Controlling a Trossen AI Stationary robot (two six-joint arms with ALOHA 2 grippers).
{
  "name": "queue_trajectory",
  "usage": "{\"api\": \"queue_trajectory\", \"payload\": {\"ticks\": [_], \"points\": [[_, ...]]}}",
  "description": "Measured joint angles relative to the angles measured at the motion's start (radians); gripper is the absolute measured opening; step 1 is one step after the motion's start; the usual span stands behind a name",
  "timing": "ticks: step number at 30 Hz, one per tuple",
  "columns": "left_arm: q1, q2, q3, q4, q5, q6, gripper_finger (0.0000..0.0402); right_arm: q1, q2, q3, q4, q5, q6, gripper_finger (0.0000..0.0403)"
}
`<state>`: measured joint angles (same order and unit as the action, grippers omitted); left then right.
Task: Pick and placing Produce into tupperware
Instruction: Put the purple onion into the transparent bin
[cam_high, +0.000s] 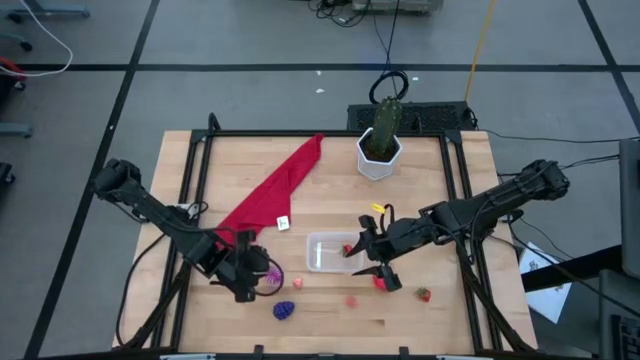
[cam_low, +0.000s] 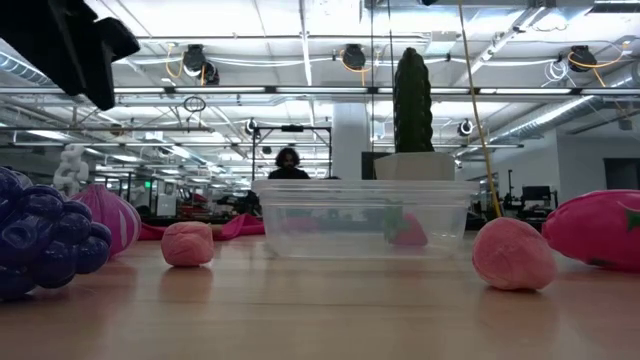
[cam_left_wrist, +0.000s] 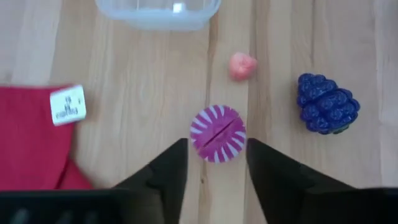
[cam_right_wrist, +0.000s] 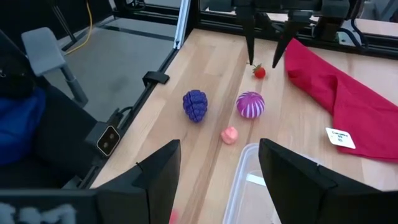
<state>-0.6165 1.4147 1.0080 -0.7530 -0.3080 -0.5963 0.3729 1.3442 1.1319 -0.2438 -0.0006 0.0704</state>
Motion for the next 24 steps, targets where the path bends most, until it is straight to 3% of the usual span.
{"api": "queue_trajectory", "payload": {"ticks": [15, 24], "points": [[0.000, 0.079, 0.000, 0.008, -0.056, 0.045, 0.0285, 0.000, 0.000, 0.000, 0.000, 0.000, 0.022, 0.0208], [-0.002, 0.104, 0.000, -0.008, 0.009, 0.090, 0.0305, 0.000, 0.000, 0.000, 0.031, 0.000, 0.018, 0.0208]]}}
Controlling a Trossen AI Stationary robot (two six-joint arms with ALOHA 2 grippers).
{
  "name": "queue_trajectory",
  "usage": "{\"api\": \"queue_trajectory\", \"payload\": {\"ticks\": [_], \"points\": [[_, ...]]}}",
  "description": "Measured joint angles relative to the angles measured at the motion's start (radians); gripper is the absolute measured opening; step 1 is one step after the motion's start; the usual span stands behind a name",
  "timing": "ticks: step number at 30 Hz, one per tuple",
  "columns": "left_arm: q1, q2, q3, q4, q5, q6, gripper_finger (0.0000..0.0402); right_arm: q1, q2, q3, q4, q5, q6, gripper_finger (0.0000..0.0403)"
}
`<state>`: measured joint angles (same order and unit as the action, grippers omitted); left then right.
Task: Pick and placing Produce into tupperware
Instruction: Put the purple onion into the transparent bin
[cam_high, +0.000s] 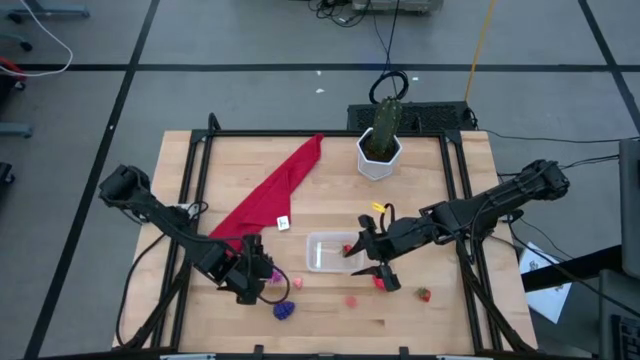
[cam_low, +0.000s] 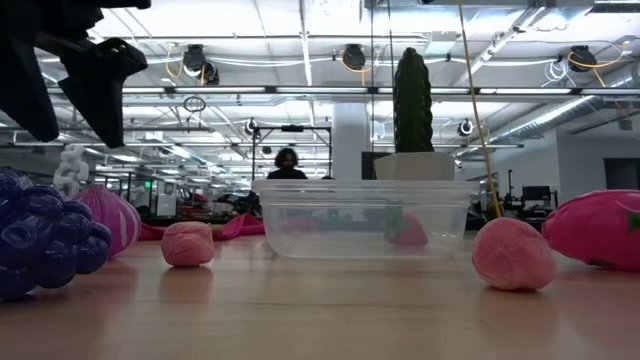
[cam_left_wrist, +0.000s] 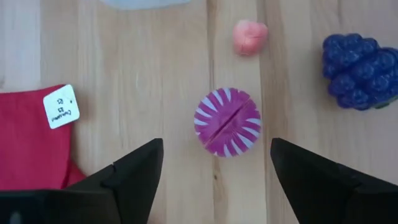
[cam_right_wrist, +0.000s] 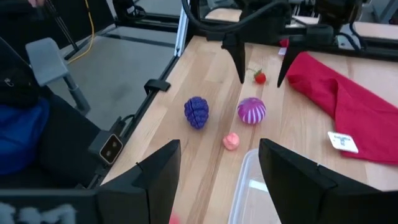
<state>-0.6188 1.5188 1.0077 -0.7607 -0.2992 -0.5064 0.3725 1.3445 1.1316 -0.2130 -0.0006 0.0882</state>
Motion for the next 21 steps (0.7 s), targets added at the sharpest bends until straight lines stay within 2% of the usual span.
{"api": "queue_trajectory", "payload": {"ticks": [9, 16, 21], "points": [[-0.006, 0.000, 0.000, 0.003, 0.002, 0.153, 0.0303, 0.000, 0.000, 0.000, 0.022, 0.000, -0.006, 0.0208], [-0.006, 0.000, 0.000, 0.003, 0.002, 0.174, 0.0303, 0.000, 0.000, 0.000, 0.022, 0.000, -0.006, 0.0208], [-0.006, 0.000, 0.000, 0.003, 0.002, 0.250, 0.0301, -0.010, 0.000, 0.000, 0.022, 0.000, -0.002, 0.0208]]}}
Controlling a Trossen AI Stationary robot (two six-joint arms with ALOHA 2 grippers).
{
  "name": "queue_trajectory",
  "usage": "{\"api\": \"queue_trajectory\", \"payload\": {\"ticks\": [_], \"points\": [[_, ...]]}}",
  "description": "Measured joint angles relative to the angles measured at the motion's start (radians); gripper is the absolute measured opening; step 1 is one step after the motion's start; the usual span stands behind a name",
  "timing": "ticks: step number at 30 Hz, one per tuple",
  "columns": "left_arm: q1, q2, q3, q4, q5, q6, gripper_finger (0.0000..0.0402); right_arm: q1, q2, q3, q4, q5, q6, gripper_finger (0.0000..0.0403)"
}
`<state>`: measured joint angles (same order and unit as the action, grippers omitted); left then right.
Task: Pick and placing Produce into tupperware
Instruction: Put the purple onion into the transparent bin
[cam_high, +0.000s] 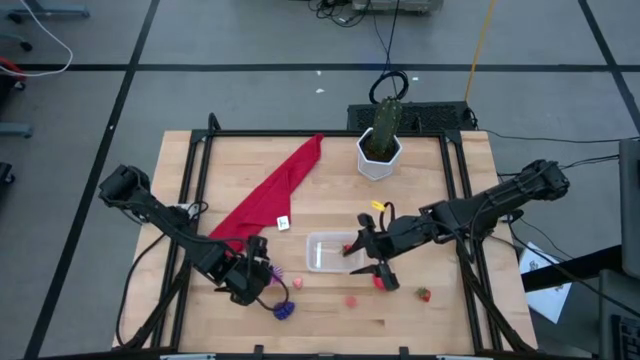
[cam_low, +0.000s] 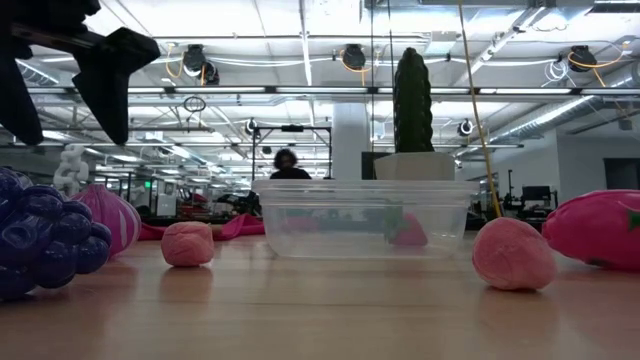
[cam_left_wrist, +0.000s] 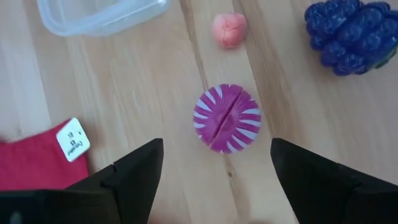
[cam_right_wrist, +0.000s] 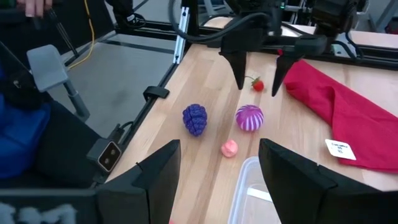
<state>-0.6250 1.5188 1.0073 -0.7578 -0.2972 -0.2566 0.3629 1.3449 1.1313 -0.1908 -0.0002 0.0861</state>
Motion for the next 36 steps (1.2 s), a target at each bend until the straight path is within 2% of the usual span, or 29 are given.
{"api": "queue_trajectory", "payload": {"ticks": [19, 23, 36], "points": [[0.039, 0.004, 0.000, 0.064, 0.050, 0.232, 0.0303, -0.036, 0.000, 0.000, 0.083, 0.000, 0.013, 0.0208], [0.050, 0.035, -0.001, 0.080, 0.096, 0.237, 0.0303, -0.036, 0.000, 0.000, 0.083, 0.000, 0.044, 0.0208], [0.050, 0.185, -0.001, 0.066, 0.085, 0.356, 0.0303, -0.036, 0.000, 0.000, 0.111, 0.000, 0.052, 0.0208]]}}
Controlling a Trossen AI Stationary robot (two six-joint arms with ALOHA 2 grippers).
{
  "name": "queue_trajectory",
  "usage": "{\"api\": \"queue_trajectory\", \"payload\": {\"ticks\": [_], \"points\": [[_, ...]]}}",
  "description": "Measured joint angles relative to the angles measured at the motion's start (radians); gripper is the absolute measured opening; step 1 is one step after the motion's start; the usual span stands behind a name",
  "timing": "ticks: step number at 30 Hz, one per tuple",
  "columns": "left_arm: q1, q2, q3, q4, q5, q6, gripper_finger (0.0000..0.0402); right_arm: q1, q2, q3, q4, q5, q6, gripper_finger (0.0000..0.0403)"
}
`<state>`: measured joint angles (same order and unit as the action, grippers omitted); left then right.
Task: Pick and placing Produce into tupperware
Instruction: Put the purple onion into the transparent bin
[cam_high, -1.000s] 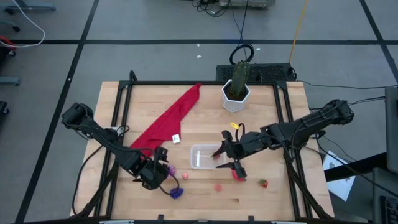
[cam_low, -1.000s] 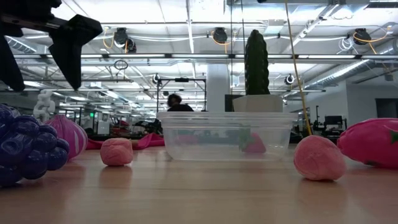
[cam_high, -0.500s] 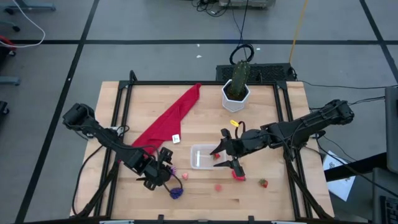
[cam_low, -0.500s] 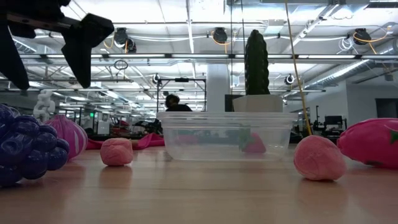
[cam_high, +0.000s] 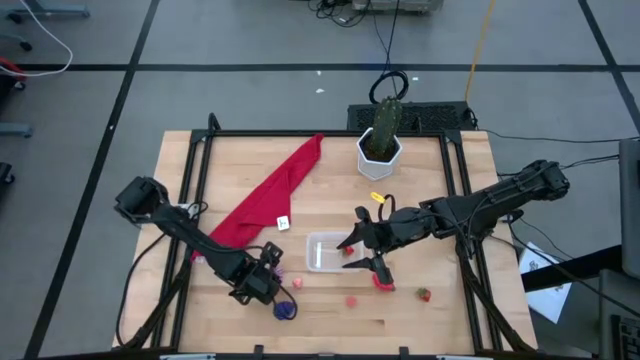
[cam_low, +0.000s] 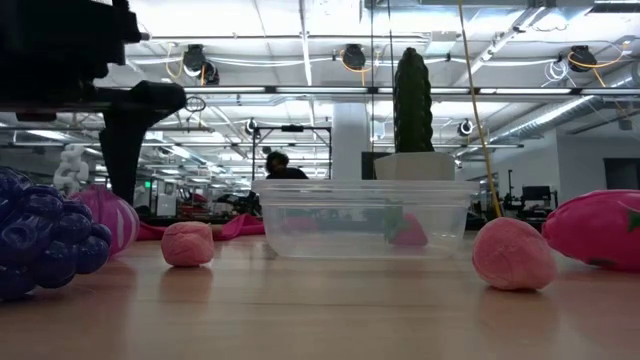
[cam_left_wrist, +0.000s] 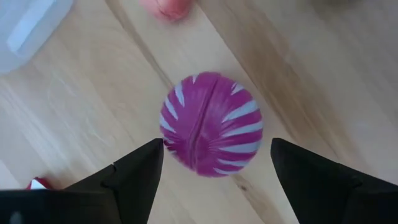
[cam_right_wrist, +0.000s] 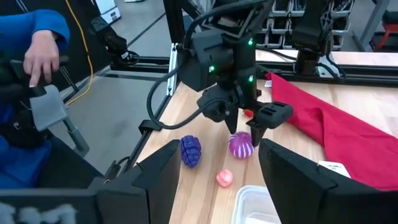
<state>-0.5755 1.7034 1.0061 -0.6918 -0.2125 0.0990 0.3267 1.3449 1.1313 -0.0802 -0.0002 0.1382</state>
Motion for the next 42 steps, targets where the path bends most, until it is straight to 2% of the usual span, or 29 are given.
{"api": "queue_trajectory", "payload": {"ticks": [7, 30, 42], "points": [[0.017, 0.006, 0.000, 0.027, -0.022, 0.012, 0.0305, 0.000, 0.000, 0.000, -0.002, 0.000, 0.007, 0.0208], [0.027, 0.006, 0.000, 0.096, -0.002, 0.034, 0.0301, 0.002, 0.000, 0.000, -0.006, 0.000, 0.007, 0.0208], [0.047, 0.007, -0.059, 0.154, 0.005, 0.020, 0.0300, 0.002, 0.000, 0.000, -0.006, -0.001, 0.007, 0.0208]]}}
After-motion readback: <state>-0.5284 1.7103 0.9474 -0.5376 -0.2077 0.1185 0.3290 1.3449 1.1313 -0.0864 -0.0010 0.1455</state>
